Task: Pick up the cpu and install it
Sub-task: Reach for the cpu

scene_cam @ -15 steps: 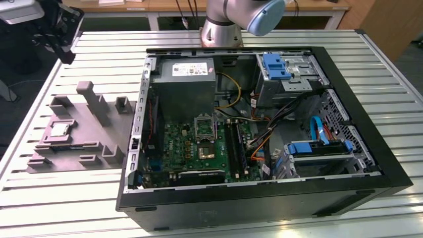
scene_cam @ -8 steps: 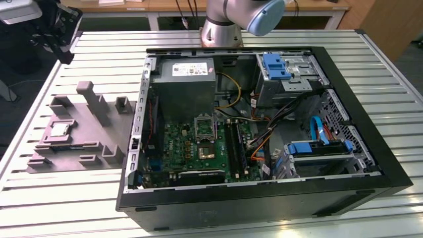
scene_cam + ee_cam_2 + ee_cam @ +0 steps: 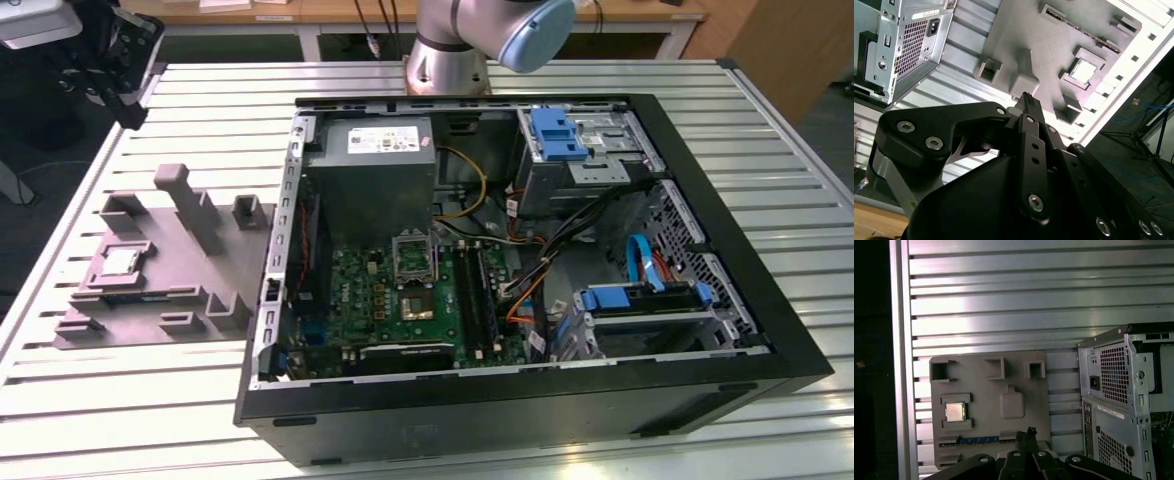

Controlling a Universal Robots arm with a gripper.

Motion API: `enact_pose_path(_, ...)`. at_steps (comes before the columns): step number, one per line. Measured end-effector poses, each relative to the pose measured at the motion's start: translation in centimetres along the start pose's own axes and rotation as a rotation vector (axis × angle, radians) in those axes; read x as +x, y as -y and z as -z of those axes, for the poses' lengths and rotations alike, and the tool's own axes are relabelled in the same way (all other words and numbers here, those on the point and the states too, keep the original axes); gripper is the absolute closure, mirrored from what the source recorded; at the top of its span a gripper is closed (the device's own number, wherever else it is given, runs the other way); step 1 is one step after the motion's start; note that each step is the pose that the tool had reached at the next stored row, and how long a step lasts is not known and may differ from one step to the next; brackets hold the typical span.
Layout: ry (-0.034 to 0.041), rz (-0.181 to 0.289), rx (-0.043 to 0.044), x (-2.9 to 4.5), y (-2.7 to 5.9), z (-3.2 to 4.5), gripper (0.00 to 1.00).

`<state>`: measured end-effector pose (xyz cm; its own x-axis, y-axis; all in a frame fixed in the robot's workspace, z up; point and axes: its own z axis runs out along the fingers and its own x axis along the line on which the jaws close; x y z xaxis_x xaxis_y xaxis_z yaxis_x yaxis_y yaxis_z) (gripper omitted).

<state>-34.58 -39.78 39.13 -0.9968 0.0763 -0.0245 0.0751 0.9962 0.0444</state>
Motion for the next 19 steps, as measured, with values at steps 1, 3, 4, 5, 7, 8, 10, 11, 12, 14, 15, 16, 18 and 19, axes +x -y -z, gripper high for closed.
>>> enact_pose_path(1, 0.0000, 0.000, 0.0000, 0.00, 0.00, 0.00, 0.89)
enact_pose_path(3, 0.0000, 0.000, 0.0000, 0.01, 0.00, 0.00, 0.89)
enact_pose_path(4, 0.0000, 0.000, 0.0000, 0.03, 0.00, 0.00, 0.89)
enact_pose_path(5, 0.0000, 0.000, 0.0000, 0.03, 0.01, 0.00, 0.89)
enact_pose_path(7, -0.0001, 0.000, 0.0001, 0.09, 0.01, 0.01, 0.89)
enact_pose_path(8, 0.0000, 0.000, 0.0000, 0.12, 0.01, 0.00, 0.89)
enact_pose_path(10, 0.0000, 0.000, 0.0000, 0.20, 0.01, 0.00, 0.89)
enact_pose_path(11, 0.0000, 0.000, 0.0000, 0.25, 0.02, 0.01, 0.89)
enact_pose_path(12, 0.0001, 0.000, 0.0000, 0.29, 0.03, 0.00, 0.89)
enact_pose_path(14, 0.0000, 0.000, 0.0000, 0.39, 0.03, 0.01, 0.89)
enact_pose_path(15, 0.0001, 0.000, 0.0000, 0.44, 0.04, 0.01, 0.89)
enact_pose_path(16, 0.0000, 0.000, 0.0000, 0.48, 0.04, 0.01, 0.89)
enact_pose_path(18, 0.0000, 0.000, 0.0000, 0.56, 0.05, 0.02, 0.89)
enact_pose_path(19, 0.0000, 0.000, 0.0000, 0.58, 0.05, 0.02, 0.89)
